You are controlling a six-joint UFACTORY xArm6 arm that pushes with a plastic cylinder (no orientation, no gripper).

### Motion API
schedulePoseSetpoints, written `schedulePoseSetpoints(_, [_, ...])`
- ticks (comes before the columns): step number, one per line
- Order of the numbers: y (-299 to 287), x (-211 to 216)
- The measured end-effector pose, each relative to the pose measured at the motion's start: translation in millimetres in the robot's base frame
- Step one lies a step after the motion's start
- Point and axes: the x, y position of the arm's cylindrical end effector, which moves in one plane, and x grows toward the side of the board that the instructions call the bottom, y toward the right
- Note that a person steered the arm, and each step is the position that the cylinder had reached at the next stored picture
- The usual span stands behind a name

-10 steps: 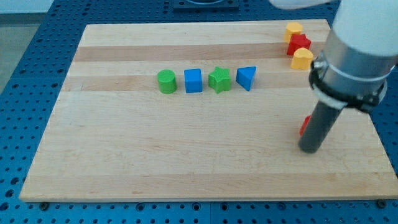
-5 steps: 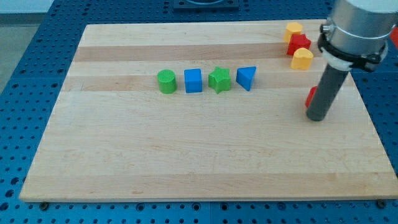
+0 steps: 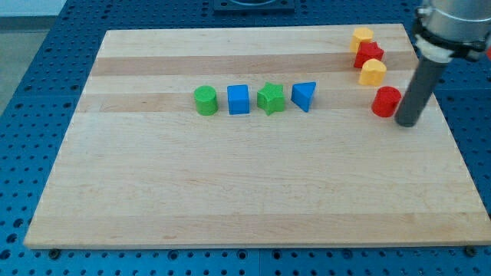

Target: Move the red circle to the yellow heart

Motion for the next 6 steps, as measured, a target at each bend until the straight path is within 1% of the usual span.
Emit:
schedulePoseSetpoints(1, [1.0, -16.5])
schedulePoseSetpoints(2, [-13.2, -23.7])
schedulePoseSetpoints(3, [-12.2, -23.1])
schedulePoseSetpoints(4, [-14.1, -10.8])
schedulePoseSetpoints(6, [-37.2, -3.9])
